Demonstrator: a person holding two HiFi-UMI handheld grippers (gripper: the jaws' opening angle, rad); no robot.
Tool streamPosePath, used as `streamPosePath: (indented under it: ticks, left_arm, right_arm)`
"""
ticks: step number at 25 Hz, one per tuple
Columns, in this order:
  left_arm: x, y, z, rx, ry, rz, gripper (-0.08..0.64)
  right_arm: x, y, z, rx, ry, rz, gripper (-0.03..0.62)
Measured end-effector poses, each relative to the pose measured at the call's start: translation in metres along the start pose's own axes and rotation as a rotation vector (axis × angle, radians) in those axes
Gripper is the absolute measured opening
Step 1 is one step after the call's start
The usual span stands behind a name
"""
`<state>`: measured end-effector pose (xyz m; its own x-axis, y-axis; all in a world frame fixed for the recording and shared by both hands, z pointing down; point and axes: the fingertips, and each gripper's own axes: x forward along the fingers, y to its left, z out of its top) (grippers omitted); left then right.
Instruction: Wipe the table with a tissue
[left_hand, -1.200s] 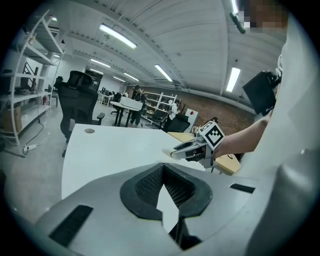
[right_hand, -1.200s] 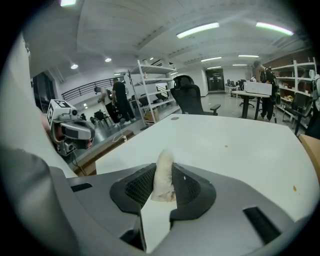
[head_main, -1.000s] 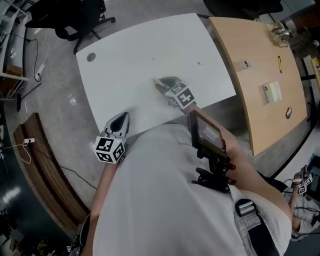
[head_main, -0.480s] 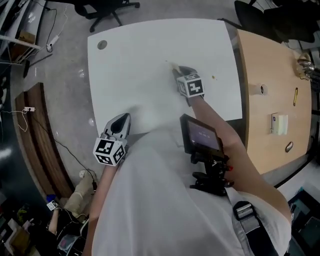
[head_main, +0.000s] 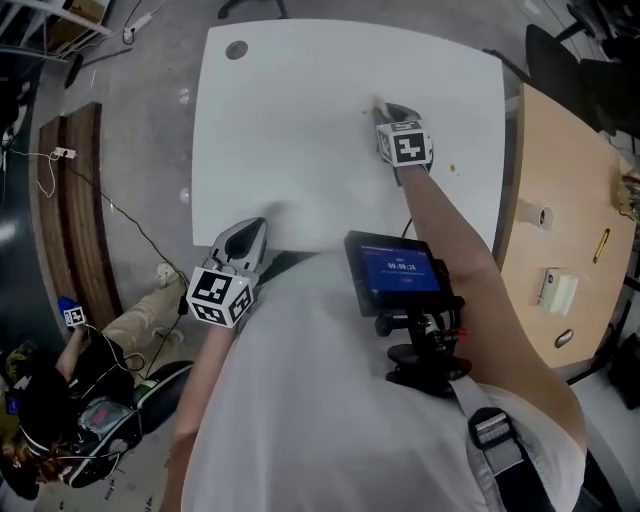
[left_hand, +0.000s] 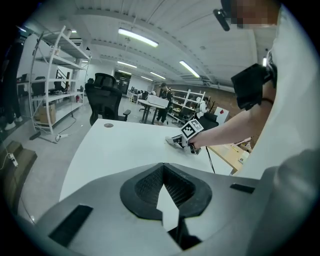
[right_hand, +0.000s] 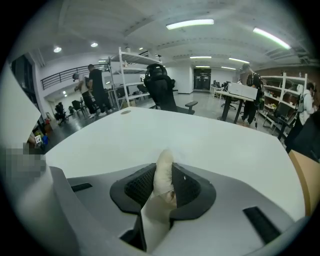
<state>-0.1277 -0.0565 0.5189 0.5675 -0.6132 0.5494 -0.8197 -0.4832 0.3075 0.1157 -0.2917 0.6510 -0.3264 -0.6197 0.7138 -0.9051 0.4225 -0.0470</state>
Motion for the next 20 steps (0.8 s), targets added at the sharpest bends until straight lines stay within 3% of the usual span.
streamPosePath:
  ticks: [4,8,20]
  left_arm:
    - [-0.005,0.002,-0.005,-0.012,0.0,0.015,0.005]
    - [-0.009,0.006,-0.002,-0.012,0.001,0.018,0.005]
    - [0.003,0.009,0.017,0.012,0.027,-0.041,0.005]
  right_arm:
    - [-0.002,0.017,-0.001,-0.067,-0.013,0.02,0.097]
    - [-0.003,0.063,-0.004,-0.242,0.023,0.128,0.097]
    - [-0.02,0.172,-0.019,-0.525,0.065,0.445,0.097]
